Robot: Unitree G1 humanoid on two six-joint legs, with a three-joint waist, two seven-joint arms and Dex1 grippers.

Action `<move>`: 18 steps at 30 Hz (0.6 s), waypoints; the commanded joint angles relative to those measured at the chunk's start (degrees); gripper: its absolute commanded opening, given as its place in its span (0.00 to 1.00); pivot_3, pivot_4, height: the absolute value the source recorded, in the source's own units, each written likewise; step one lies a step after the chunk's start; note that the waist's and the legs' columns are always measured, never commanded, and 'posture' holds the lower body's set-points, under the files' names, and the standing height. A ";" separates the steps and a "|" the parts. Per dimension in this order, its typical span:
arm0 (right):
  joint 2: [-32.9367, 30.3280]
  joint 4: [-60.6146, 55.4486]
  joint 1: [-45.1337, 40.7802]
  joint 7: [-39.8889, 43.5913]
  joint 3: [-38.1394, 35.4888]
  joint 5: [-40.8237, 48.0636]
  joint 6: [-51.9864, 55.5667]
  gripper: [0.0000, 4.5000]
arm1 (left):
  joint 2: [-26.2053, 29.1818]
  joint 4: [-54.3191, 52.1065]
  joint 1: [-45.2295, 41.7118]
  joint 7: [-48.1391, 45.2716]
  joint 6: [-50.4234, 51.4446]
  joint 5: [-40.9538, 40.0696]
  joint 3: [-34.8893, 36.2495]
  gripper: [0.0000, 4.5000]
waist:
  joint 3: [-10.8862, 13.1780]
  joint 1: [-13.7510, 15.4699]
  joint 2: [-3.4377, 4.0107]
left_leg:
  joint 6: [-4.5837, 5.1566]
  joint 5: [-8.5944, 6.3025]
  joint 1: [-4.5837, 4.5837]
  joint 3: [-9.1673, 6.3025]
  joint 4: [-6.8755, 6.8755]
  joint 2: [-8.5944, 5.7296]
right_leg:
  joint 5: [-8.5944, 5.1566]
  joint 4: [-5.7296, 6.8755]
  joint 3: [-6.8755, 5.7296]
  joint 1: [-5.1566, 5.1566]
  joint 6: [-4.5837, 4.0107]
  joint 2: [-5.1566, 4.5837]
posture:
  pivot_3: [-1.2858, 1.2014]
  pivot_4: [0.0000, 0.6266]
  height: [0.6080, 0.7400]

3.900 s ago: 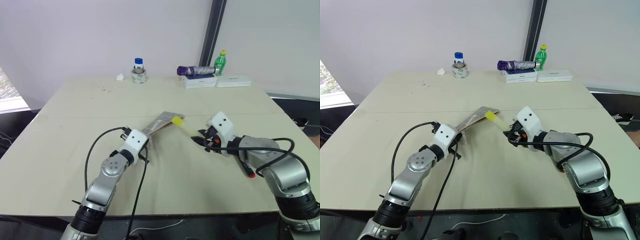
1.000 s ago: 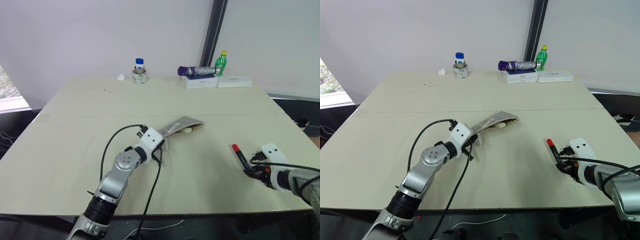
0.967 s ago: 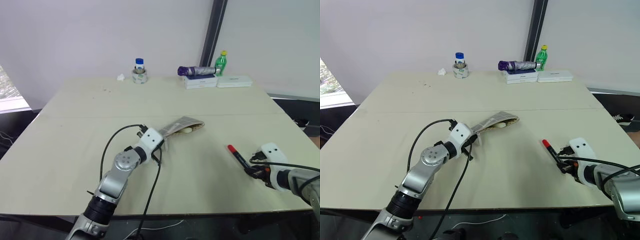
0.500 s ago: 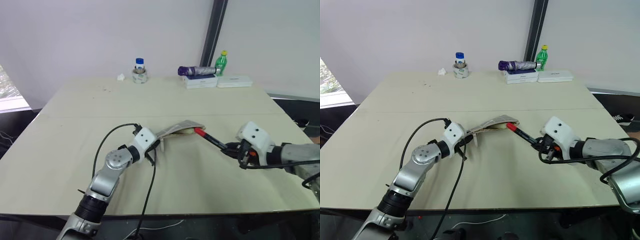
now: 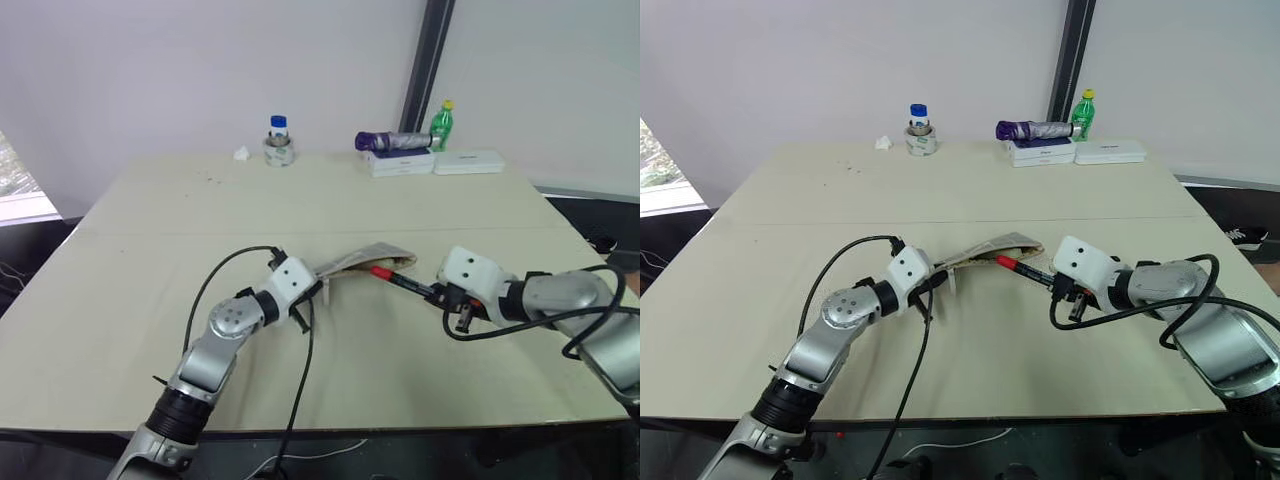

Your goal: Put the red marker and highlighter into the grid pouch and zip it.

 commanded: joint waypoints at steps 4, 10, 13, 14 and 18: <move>-1.78 -0.74 -2.52 1.22 2.35 -4.51 -3.30 0.07 | 2.20 -1.92 -0.54 -0.67 -4.47 3.54 -2.31 0.00 | 0.00 -0.06 0.01 | 0.00 0.00 0.00 0.00 0.00 0.00 | 0.00 0.00 0.00 0.00 0.00 0.00 | 0.52 0.24 0.98; -2.41 -0.96 -4.16 2.94 7.42 -10.05 -7.00 0.07 | 2.99 -0.34 -2.25 -0.47 -8.11 7.78 -5.16 0.00 | 0.00 0.03 0.01 | 0.00 0.00 0.00 0.00 0.00 0.00 | 0.00 0.00 0.00 0.00 0.00 0.00 | 0.52 0.24 0.98; -1.57 -0.41 -5.00 3.46 9.29 -12.40 -8.38 0.07 | 2.71 0.09 -2.70 -0.91 -9.06 8.24 -6.02 0.00 | 0.00 0.03 0.01 | 0.00 0.00 0.00 0.00 0.00 0.00 | 0.00 0.00 0.00 0.00 0.00 -0.01 | 0.52 0.24 0.98; -1.09 -0.27 -5.31 3.63 10.03 -13.11 -8.83 0.07 | 2.65 -0.06 -2.79 -1.22 -9.43 8.44 -6.48 0.00 | 0.00 0.02 0.01 | 0.00 0.00 0.00 0.00 0.00 0.00 | 0.00 0.00 0.00 0.00 0.00 -0.01 | 0.52 0.24 0.98; 1.10 0.24 -6.68 3.95 11.91 -15.43 -9.62 0.07 | 2.00 -1.02 -2.54 -2.29 -9.42 8.29 -7.30 0.00 | 0.00 -0.12 0.01 | 0.00 0.00 0.00 0.00 0.00 0.00 | 0.00 0.00 0.00 -0.01 0.00 0.01 | 0.52 0.24 0.98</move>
